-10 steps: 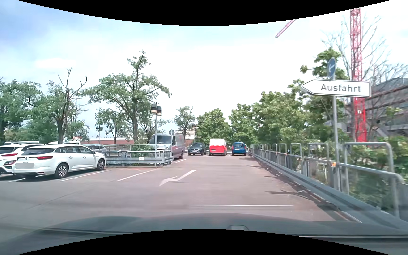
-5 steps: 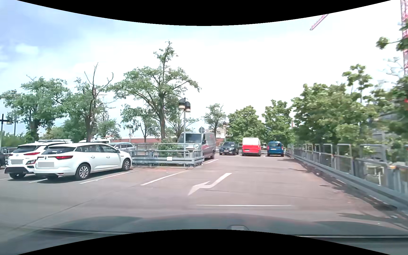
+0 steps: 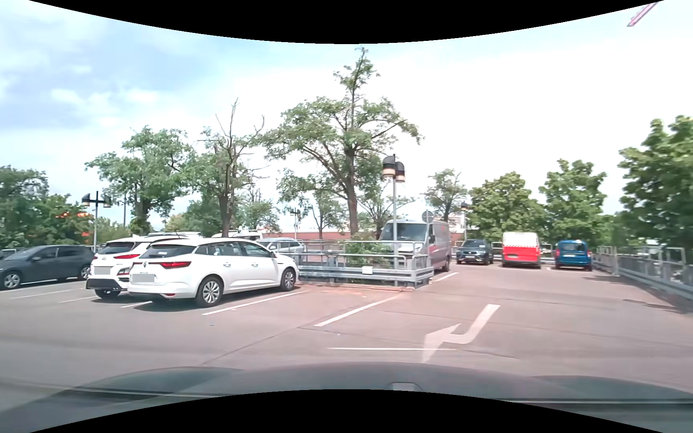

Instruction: Follow the waypoints while adhering to traffic rules and regulations

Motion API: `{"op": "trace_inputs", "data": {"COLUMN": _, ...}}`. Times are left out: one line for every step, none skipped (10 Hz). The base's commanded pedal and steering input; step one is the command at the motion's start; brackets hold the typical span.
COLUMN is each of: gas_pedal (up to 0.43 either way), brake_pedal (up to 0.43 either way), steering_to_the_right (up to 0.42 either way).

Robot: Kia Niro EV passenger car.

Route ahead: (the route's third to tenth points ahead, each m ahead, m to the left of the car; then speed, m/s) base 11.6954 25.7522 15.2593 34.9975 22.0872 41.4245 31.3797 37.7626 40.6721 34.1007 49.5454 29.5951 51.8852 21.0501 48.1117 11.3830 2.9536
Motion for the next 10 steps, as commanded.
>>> {"op": "trace_inputs", "data": {"gas_pedal": 0.008, "brake_pedal": 0.0, "steering_to_the_right": -0.669}}
{"op": "trace_inputs", "data": {"gas_pedal": 0.008, "brake_pedal": 0.0, "steering_to_the_right": -0.691}}
{"op": "trace_inputs", "data": {"gas_pedal": 0.008, "brake_pedal": 0.0, "steering_to_the_right": -0.707}}
{"op": "trace_inputs", "data": {"gas_pedal": 0.02, "brake_pedal": 0.0, "steering_to_the_right": -0.716}}
{"op": "trace_inputs", "data": {"gas_pedal": 0.02, "brake_pedal": 0.0, "steering_to_the_right": -0.724}}
{"op": "trace_inputs", "data": {"gas_pedal": 0.02, "brake_pedal": 0.0, "steering_to_the_right": -0.726}}
{"op": "trace_inputs", "data": {"gas_pedal": 0.02, "brake_pedal": 0.0, "steering_to_the_right": -0.726}}
{"op": "trace_inputs", "data": {"gas_pedal": 0.02, "brake_pedal": 0.0, "steering_to_the_right": -0.726}}
{"op": "trace_inputs", "data": {"gas_pedal": 0.02, "brake_pedal": 0.0, "steering_to_the_right": -0.725}}
{"op": "trace_inputs", "data": {"gas_pedal": 0.028, "brake_pedal": 0.0, "steering_to_the_right": -0.723}}
